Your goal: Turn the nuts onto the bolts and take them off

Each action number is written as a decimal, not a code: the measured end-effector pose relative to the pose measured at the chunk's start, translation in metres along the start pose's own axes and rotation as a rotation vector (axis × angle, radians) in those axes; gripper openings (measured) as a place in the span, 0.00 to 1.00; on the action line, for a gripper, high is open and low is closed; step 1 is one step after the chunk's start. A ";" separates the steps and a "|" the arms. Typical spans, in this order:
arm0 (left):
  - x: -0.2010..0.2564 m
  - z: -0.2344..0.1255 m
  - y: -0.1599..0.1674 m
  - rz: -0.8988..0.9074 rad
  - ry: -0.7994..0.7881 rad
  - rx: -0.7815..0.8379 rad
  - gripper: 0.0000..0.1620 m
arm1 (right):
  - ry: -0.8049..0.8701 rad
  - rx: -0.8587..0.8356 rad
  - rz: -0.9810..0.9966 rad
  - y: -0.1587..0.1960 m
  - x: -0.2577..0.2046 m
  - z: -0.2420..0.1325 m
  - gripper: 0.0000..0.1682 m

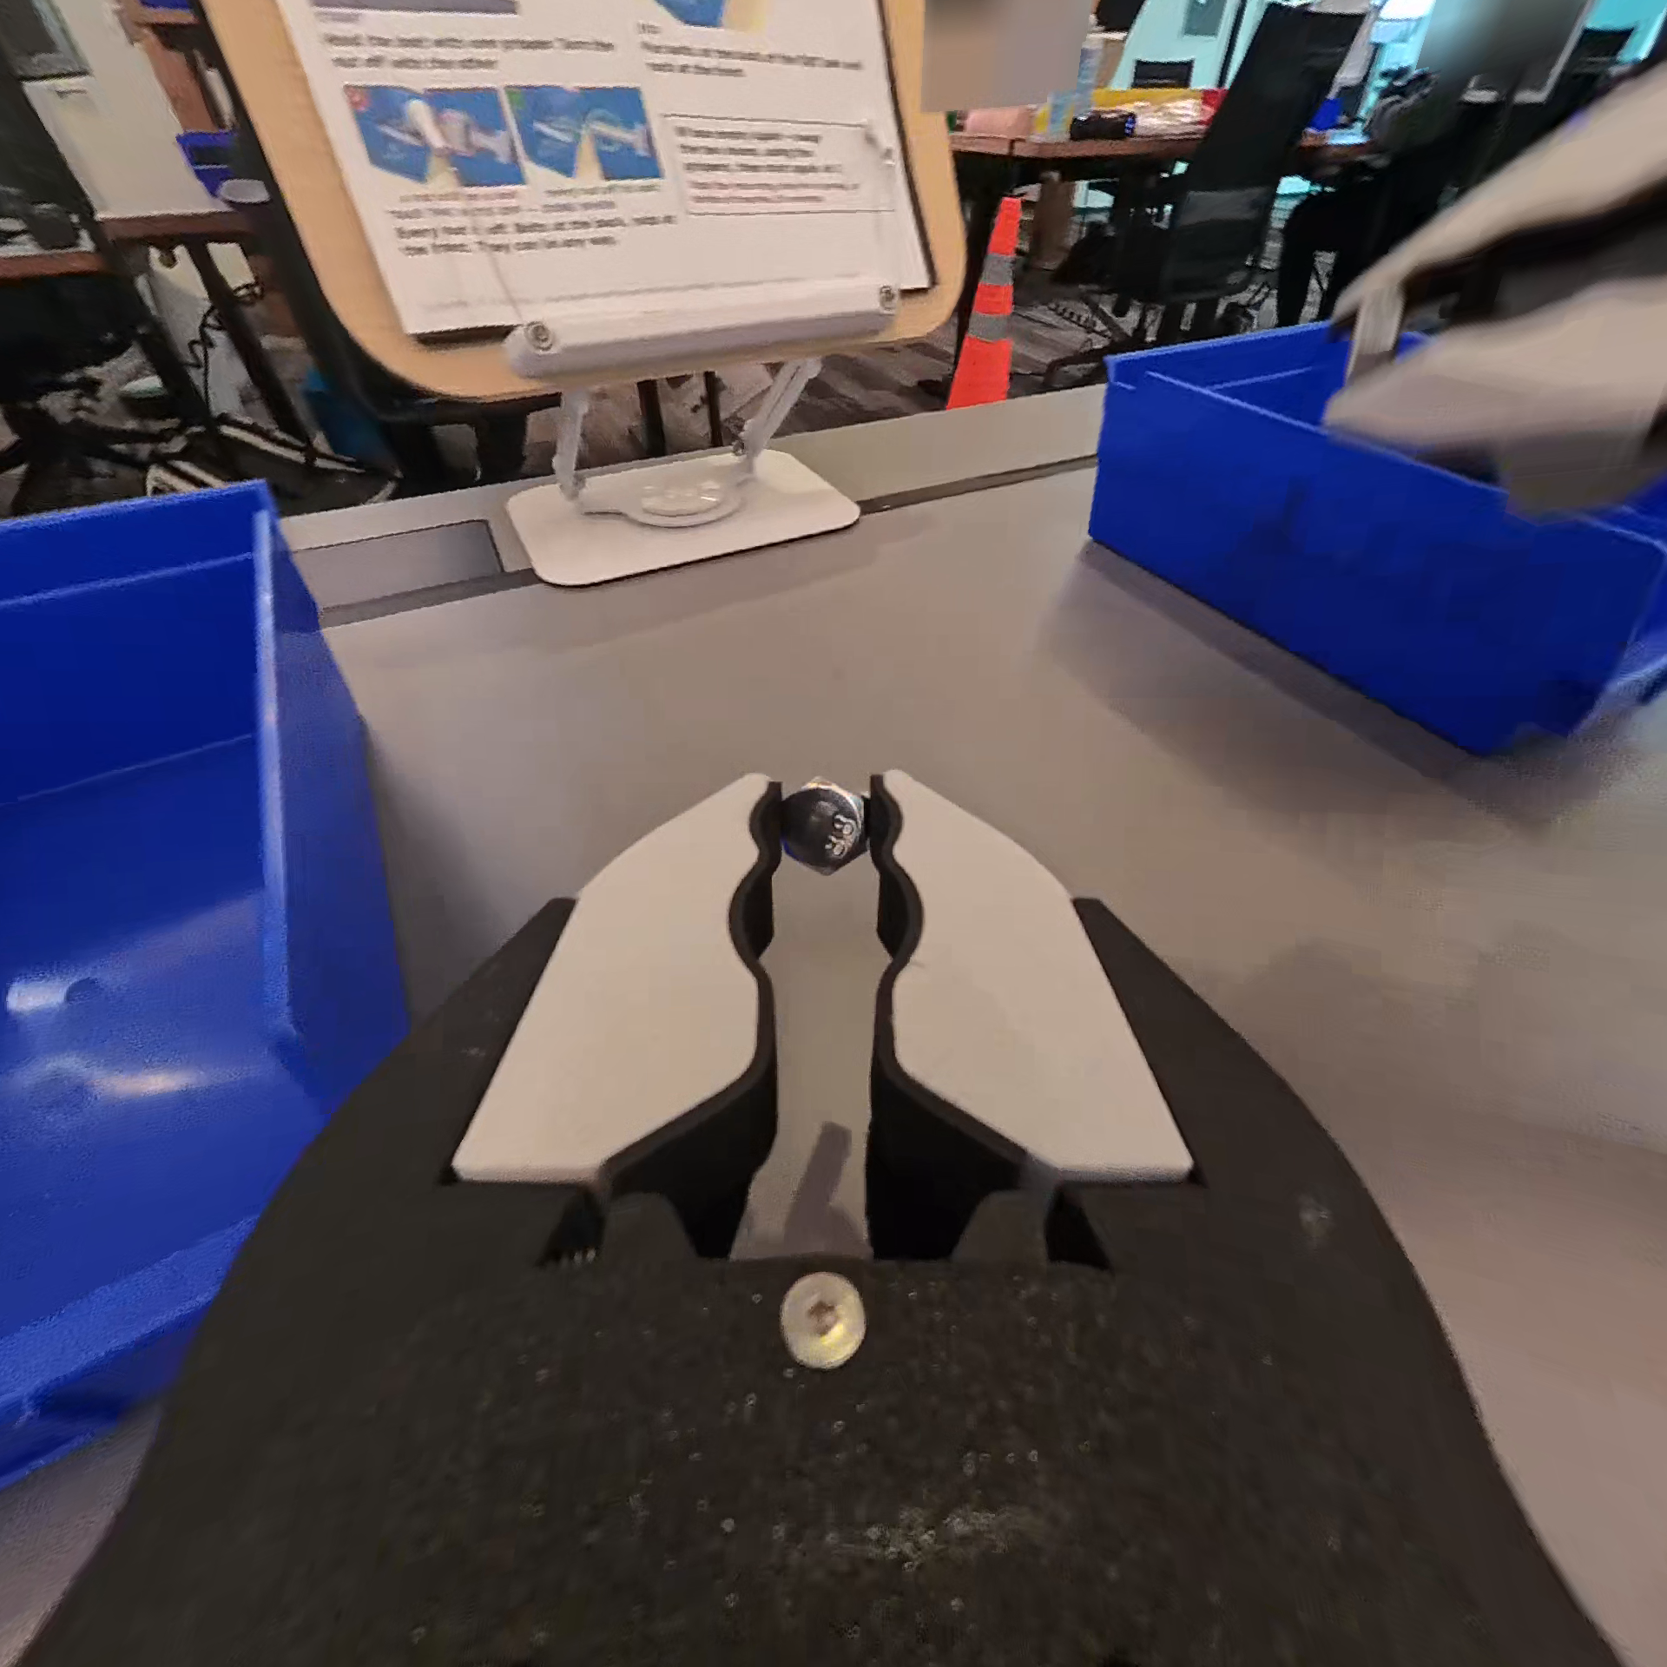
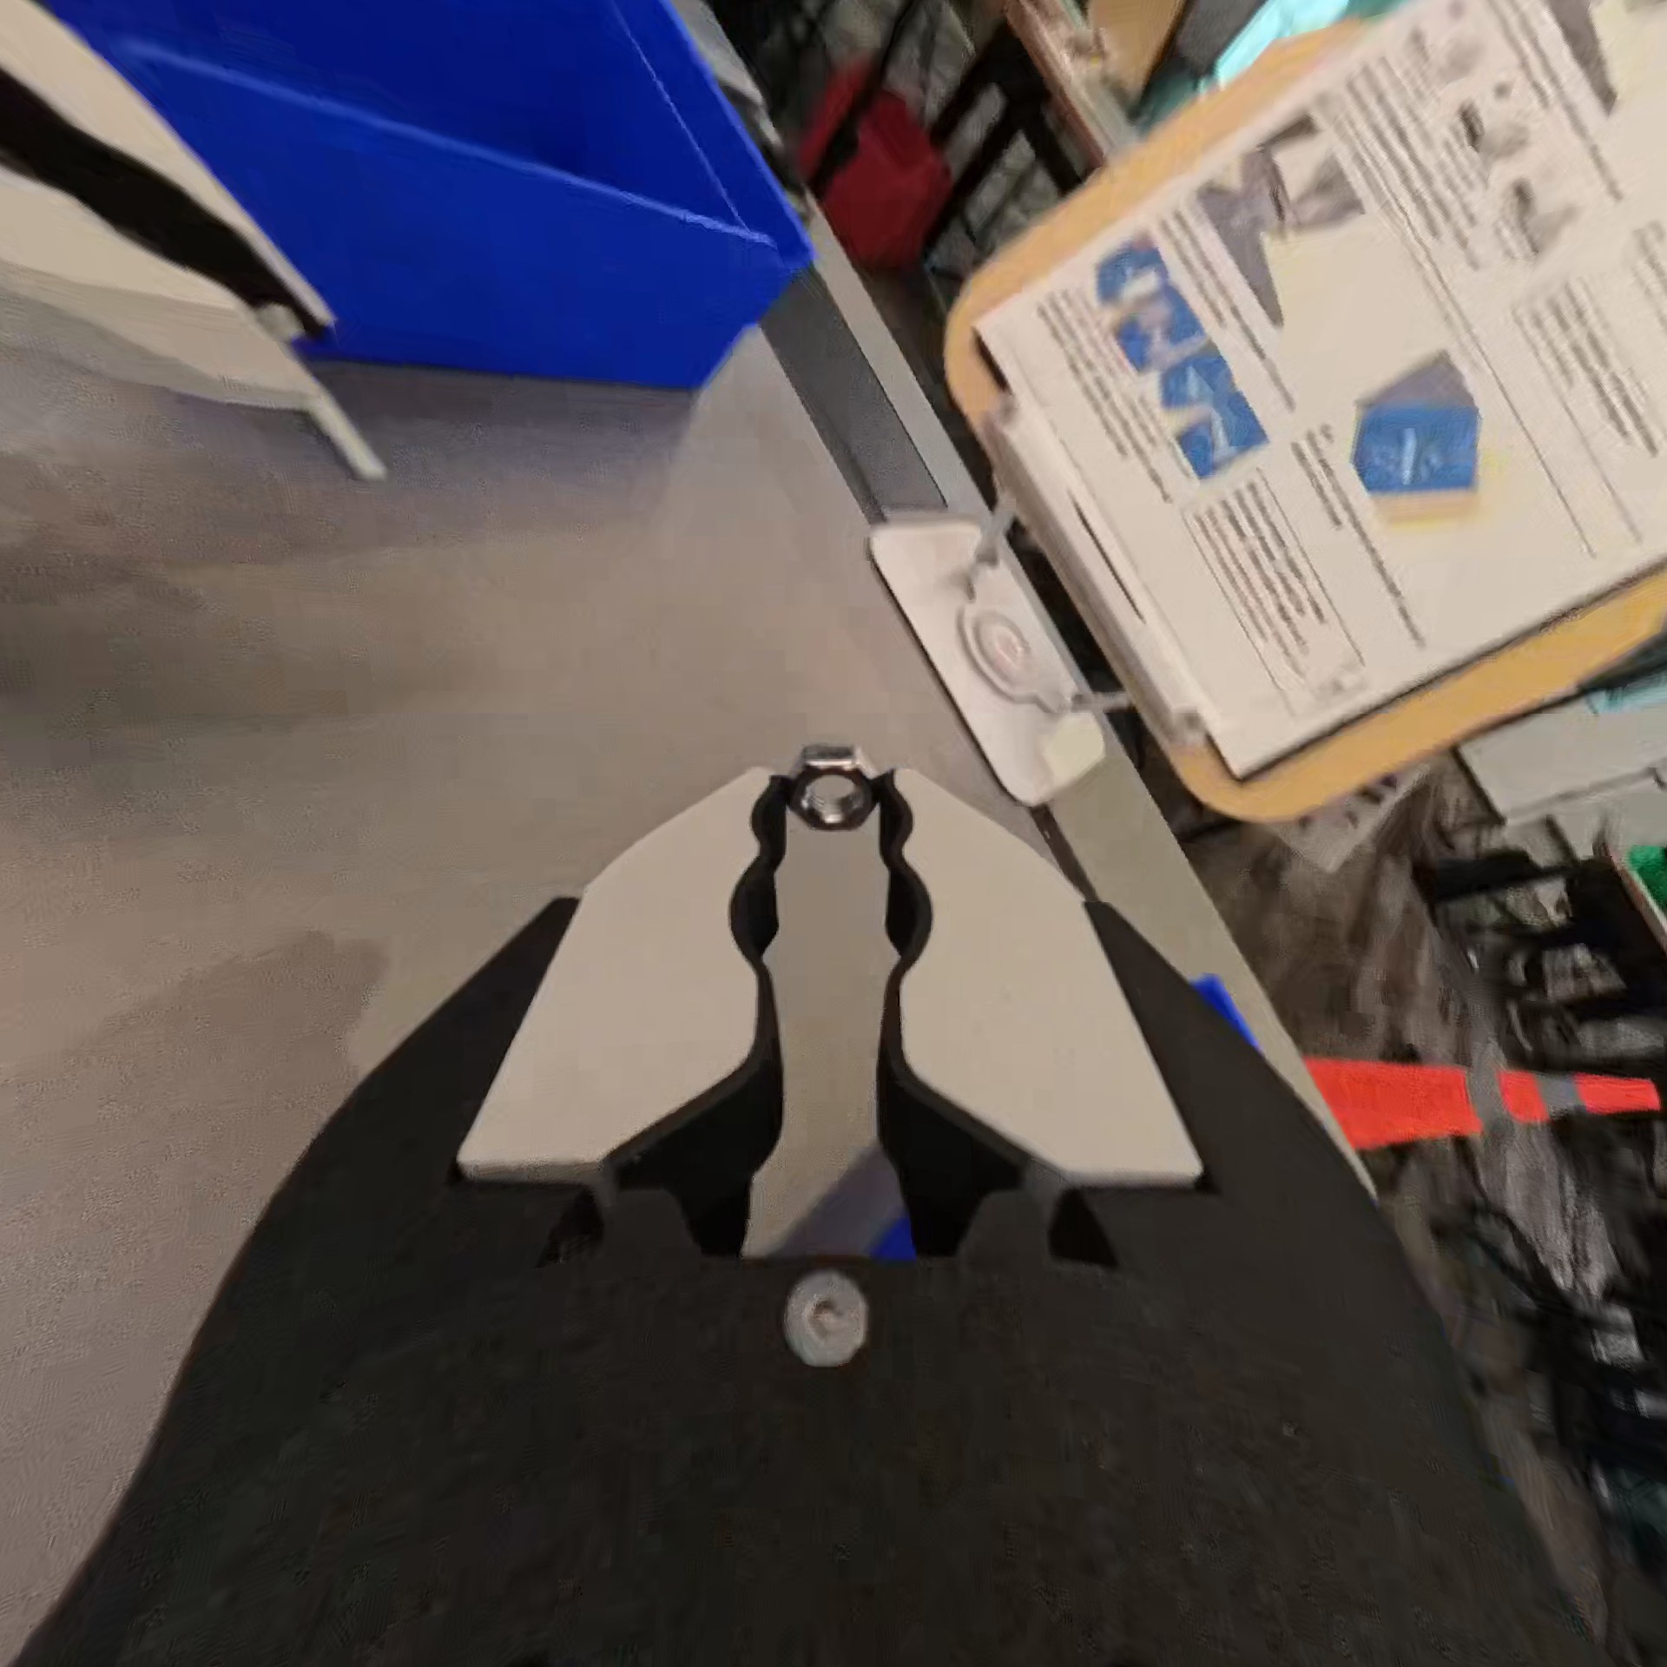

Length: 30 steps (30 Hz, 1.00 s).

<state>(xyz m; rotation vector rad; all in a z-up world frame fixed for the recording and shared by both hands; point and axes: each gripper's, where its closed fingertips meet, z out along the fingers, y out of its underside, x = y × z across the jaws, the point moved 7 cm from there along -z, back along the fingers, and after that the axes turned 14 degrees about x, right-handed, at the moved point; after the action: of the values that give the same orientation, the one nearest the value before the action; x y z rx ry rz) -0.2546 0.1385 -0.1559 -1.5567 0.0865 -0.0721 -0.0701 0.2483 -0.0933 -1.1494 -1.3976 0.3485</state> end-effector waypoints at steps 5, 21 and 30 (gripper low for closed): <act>0.014 0.003 0.011 0.003 0.101 -0.007 0.11 | 0.116 -0.364 0.414 0.054 0.104 -0.070 0.11; 0.042 0.011 0.023 0.097 0.251 -0.060 0.11 | -0.005 -1.016 0.873 0.235 0.090 -0.078 0.12; 0.032 0.012 0.027 0.022 0.252 -0.083 0.11 | 0.019 -0.990 0.794 0.223 0.103 -0.085 0.26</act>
<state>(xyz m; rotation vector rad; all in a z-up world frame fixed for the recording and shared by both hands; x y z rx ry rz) -0.2222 0.1479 -0.1830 -1.6229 0.3088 -0.2501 0.1209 0.3963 -0.1892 -2.5208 -1.0212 0.1726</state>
